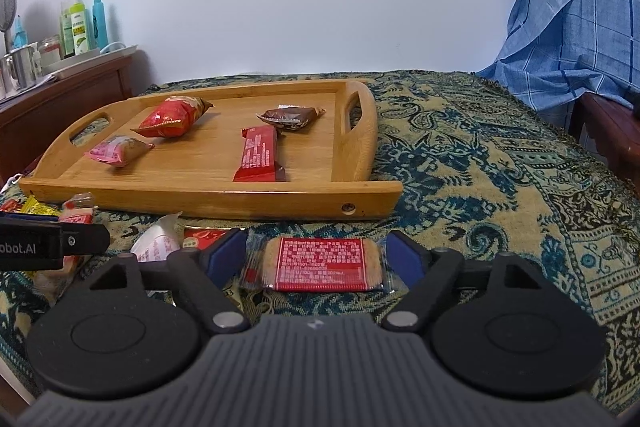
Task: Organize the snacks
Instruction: 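Grasp the red-printed cake pack with the left tool, then lift the red-printed cake pack and carry it over the tray with the left tool, then lower the cake pack into the tray and open the left tool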
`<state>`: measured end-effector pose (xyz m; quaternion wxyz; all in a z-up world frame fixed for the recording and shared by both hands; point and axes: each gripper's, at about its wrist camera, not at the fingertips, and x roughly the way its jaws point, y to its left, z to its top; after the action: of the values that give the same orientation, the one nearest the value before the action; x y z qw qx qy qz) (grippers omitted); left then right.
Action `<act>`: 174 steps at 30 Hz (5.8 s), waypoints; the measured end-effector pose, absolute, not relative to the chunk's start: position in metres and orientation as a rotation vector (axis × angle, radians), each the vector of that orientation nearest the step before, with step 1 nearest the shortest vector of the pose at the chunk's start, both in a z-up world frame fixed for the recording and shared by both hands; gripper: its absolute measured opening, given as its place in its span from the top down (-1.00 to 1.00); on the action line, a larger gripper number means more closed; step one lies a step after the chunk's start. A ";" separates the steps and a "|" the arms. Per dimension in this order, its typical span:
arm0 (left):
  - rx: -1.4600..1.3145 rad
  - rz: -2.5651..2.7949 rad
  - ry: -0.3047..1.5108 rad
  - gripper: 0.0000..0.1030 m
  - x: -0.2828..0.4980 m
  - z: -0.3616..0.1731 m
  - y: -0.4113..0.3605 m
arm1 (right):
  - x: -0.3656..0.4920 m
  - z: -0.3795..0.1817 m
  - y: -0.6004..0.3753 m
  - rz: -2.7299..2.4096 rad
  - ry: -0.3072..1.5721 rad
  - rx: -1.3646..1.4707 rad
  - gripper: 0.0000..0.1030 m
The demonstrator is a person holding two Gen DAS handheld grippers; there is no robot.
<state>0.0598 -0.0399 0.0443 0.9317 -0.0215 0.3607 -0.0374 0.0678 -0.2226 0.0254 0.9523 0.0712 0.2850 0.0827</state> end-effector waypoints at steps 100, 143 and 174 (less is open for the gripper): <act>-0.043 -0.103 0.609 0.45 0.063 0.107 -0.005 | 0.058 0.082 -0.209 0.267 0.413 0.119 -0.26; -0.197 -0.153 0.800 0.45 0.300 0.096 -0.004 | 0.288 0.087 -0.214 0.337 0.692 0.263 -0.26; -0.207 -0.167 0.876 0.55 0.337 0.063 -0.014 | 0.321 0.061 -0.191 0.306 0.778 0.180 -0.26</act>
<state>0.3373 -0.0136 0.0634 0.8970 -0.1000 0.4230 -0.0806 0.3212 -0.1909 0.0610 0.9100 0.0873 0.3772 0.1486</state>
